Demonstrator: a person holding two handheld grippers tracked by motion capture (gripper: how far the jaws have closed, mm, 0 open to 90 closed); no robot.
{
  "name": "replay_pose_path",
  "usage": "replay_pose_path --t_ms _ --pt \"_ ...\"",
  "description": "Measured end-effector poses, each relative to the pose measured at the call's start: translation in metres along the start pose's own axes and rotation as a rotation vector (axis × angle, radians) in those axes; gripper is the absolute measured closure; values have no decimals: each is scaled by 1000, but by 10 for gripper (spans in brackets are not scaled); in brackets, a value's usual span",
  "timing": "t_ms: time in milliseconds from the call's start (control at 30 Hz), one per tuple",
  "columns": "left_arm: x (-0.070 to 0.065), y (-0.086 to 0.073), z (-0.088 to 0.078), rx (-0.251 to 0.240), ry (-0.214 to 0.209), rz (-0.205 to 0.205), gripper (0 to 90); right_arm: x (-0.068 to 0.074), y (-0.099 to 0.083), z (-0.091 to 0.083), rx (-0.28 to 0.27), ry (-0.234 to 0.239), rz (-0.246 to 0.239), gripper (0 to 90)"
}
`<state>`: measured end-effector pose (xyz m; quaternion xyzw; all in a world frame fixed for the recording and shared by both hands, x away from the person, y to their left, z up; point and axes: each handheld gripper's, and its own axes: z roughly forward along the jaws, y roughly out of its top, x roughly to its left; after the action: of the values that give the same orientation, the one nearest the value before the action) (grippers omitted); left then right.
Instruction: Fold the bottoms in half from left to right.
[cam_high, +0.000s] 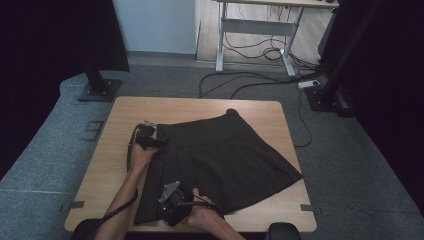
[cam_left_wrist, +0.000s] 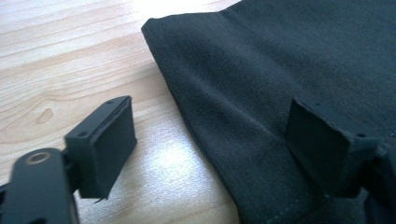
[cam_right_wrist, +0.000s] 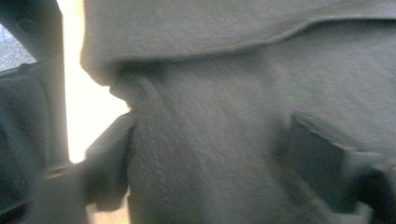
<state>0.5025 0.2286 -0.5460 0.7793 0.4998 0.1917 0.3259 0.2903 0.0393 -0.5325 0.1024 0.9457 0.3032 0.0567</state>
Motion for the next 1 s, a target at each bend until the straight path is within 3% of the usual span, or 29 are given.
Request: replay_pose_path --t_ms 33,67,100,133,167,267,300,333,367,633,767,867,1000 --pt "-1 0 0 -5 -5 2 220 -3 0 -2 -2 -9 6 382" --pt "-1 0 0 -5 -5 2 255 -3 0 -2 -2 -9 6 382" --pt "-2 0 -1 -11 -9 4 255 -5 -1 -4 -4 -22 14 456" --pt "-5 0 -1 -21 -20 11 348 -10 -3 -6 -11 -45 17 575" --pt "-5 0 -1 -21 -20 11 383 -10 -3 -6 -11 -45 17 575" --pt "-8 0 -1 -31 -38 19 461 -11 -5 -8 -4 -86 13 702" --pt "-9 0 -1 -32 -46 22 526 -11 -6 -9 -1 -99 10 717" --pt "-12 1 -1 -31 -90 20 685 -12 -7 -9 -5 -108 13 742" --pt "-12 1 -1 -31 -90 20 769 -12 -7 -9 -5 -108 13 742" --pt "-18 5 -2 2 -59 72 833 -16 -9 -9 -25 -81 47 760" --pt "-14 5 -7 25 -42 103 833 -12 -1 -5 -18 -75 26 759" --pt "-10 2 -10 27 -40 101 833 -8 5 -1 -12 -78 1 759" --pt "8 -11 -21 14 -61 58 831 2 21 9 -14 -57 -33 755"
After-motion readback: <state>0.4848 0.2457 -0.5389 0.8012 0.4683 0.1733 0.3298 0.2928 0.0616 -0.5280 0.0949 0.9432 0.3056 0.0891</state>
